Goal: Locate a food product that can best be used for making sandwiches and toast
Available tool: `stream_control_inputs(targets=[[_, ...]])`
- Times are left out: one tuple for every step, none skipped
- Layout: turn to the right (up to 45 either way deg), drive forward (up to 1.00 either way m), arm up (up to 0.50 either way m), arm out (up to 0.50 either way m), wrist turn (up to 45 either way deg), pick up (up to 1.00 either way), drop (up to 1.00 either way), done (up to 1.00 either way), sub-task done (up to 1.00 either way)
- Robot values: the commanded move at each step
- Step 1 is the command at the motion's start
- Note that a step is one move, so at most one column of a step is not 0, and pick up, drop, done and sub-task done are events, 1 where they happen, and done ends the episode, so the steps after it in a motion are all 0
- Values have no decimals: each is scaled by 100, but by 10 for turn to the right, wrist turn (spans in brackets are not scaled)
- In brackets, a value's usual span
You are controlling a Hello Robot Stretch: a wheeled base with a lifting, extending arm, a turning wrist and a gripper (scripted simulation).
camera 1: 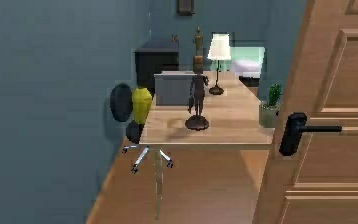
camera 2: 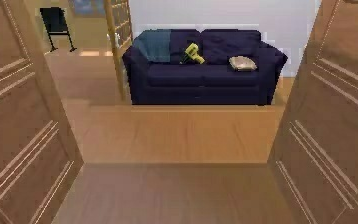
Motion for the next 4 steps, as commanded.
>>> stream_control_inputs(targets=[[450, 0, 0, 0, 0, 0, 0, 0, 0], [240, 0, 0, 0, 0, 0, 0, 0, 0], [0, 90, 0, 0, 0, 0, 0, 0, 0], [0, 100, 0, 0, 0, 0, 0, 0, 0]])
